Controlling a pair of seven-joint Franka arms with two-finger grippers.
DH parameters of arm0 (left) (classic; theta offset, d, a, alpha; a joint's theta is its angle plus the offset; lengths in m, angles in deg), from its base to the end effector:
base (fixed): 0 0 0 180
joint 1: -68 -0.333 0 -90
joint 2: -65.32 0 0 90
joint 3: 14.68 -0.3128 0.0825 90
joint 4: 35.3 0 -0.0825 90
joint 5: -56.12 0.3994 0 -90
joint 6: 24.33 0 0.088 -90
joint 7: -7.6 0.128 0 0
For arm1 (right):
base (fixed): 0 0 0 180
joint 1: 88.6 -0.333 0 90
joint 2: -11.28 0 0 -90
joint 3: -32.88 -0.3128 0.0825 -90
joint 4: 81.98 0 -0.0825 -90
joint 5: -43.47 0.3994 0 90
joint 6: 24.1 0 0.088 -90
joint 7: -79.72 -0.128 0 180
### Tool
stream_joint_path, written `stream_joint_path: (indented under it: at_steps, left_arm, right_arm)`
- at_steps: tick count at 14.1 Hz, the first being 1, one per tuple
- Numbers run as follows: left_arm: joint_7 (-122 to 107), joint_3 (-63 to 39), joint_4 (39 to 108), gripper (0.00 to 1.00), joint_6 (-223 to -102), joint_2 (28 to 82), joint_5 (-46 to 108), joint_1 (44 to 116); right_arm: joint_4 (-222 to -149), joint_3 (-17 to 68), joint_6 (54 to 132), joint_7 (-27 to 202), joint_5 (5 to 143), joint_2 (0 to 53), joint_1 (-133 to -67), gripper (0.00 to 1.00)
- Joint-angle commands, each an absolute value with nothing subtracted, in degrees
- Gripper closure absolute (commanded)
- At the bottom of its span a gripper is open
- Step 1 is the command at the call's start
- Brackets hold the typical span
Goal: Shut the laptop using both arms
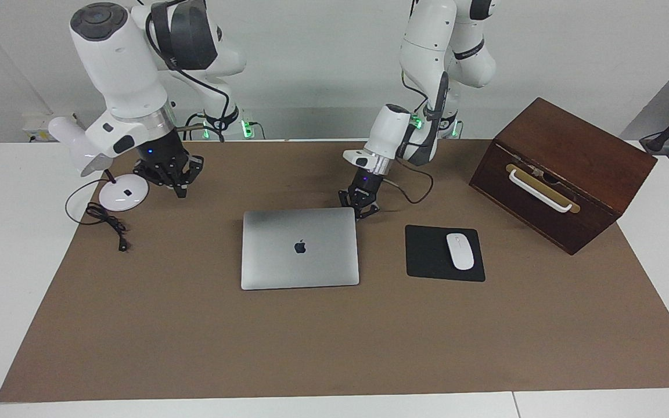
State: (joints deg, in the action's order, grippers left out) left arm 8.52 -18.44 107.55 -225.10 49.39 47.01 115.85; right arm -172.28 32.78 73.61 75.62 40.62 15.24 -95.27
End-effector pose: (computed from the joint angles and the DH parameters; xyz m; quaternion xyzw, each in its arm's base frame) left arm 0.3996 -0.3583 0.2325 0.8885 -0.2869 0.3358 0.1247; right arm 0.6004 0.0655 0.5696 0.9989 0.0259 0.0323 0.0217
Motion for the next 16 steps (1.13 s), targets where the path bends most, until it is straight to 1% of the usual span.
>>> stream_joint_path:
  at_steps: [1,4,5,6,7,9,11,14,16]
  left_arm:
    - [7.6,-18.8,110.2,1.00,-217.5,54.3,45.8,117.7]
    - [7.6,-18.8,110.2,1.00,-210.2,59.3,45.8,116.8]
    - [7.6,-18.9,110.2,1.00,-208.5,60.8,45.8,116.6]
    - [7.7,-18.8,110.2,1.00,-206.7,62.2,45.8,115.7]
    - [7.8,-18.9,110.2,1.00,-204.1,64.0,45.8,115.3]
    - [7.9,-19.0,110.1,1.00,-198.9,67.4,45.8,114.6]
    - [8.1,-19.0,109.8,1.00,-194.0,70.2,45.8,113.6]
    - [8.0,-19.1,109.2,1.00,-186.3,74.4,45.8,112.1]
    - [8.1,-19.1,108.0,1.00,-179.1,78.0,45.8,109.6]
  right_arm:
    - [-172.9,32.2,72.2,77.0,38.6,12.4,-93.3,1.00]
    - [-173.0,32.2,71.0,79.8,38.5,10.9,-90.6,1.00]
    - [-173.0,32.2,70.8,80.8,38.7,10.5,-89.8,0.92]
    - [-173.1,32.2,70.7,81.4,38.7,10.1,-89.1,0.80]
    - [-173.2,32.2,70.1,81.6,39.0,9.8,-88.7,0.61]
    - [-173.6,32.2,69.7,82.3,39.2,9.0,-88.1,0.00]
    - [-173.7,32.3,69.2,82.6,39.3,8.4,-87.9,0.00]
    - [-173.8,32.2,68.3,82.7,39.8,8.3,-85.1,0.00]
    - [-173.9,32.3,68.4,82.6,39.9,8.3,-83.8,0.00]
